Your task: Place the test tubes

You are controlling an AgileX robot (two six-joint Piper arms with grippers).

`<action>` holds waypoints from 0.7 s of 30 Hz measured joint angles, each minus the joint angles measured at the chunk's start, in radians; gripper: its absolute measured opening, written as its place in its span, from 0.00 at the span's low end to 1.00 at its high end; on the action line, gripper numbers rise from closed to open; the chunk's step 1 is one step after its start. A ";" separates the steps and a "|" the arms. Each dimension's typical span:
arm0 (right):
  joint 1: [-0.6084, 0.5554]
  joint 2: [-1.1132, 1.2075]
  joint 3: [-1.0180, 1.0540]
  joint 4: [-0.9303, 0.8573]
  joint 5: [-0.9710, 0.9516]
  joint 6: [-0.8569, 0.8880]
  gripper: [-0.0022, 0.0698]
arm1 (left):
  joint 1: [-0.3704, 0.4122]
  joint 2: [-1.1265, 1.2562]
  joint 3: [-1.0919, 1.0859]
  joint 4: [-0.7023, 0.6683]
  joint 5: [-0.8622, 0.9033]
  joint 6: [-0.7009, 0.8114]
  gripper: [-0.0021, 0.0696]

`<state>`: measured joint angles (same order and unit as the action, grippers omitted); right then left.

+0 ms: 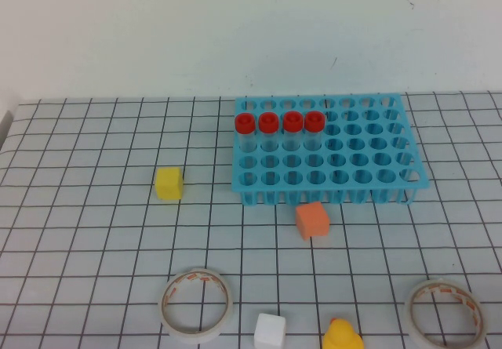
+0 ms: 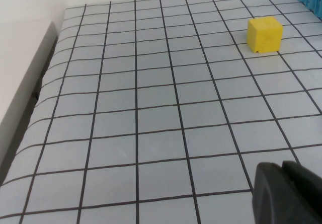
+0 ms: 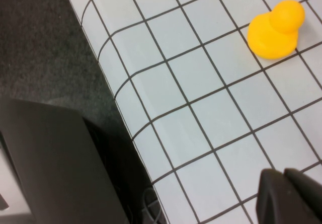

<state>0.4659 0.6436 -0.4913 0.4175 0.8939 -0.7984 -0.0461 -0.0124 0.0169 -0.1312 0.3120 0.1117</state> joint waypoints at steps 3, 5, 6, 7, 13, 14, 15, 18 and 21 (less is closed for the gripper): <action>0.000 0.000 0.000 0.000 0.000 0.000 0.03 | 0.000 0.000 0.000 0.000 0.000 0.000 0.03; 0.000 0.000 0.000 0.000 0.000 0.000 0.03 | 0.000 0.000 0.000 0.000 0.000 -0.001 0.03; 0.000 0.000 0.000 -0.002 0.000 0.000 0.03 | 0.000 0.000 0.000 0.000 0.000 -0.001 0.03; 0.000 -0.007 0.000 -0.014 -0.003 -0.006 0.03 | 0.000 0.000 0.000 0.000 0.000 -0.001 0.03; -0.002 -0.133 0.000 -0.056 -0.022 -0.041 0.03 | 0.000 0.000 0.000 0.000 0.000 -0.001 0.03; -0.007 -0.168 0.000 -0.056 -0.032 -0.043 0.03 | 0.000 0.000 0.000 0.000 0.000 -0.001 0.03; -0.014 -0.197 0.000 -0.056 -0.042 -0.043 0.03 | 0.000 0.000 0.000 0.000 0.000 -0.001 0.03; -0.072 -0.310 0.000 -0.056 -0.081 -0.043 0.03 | 0.000 0.000 0.000 0.000 0.000 -0.001 0.03; -0.218 -0.418 0.032 -0.086 -0.116 -0.039 0.03 | 0.000 0.000 0.000 0.000 0.000 -0.005 0.03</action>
<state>0.2483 0.2260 -0.4593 0.3316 0.7780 -0.8373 -0.0461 -0.0124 0.0169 -0.1312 0.3120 0.1072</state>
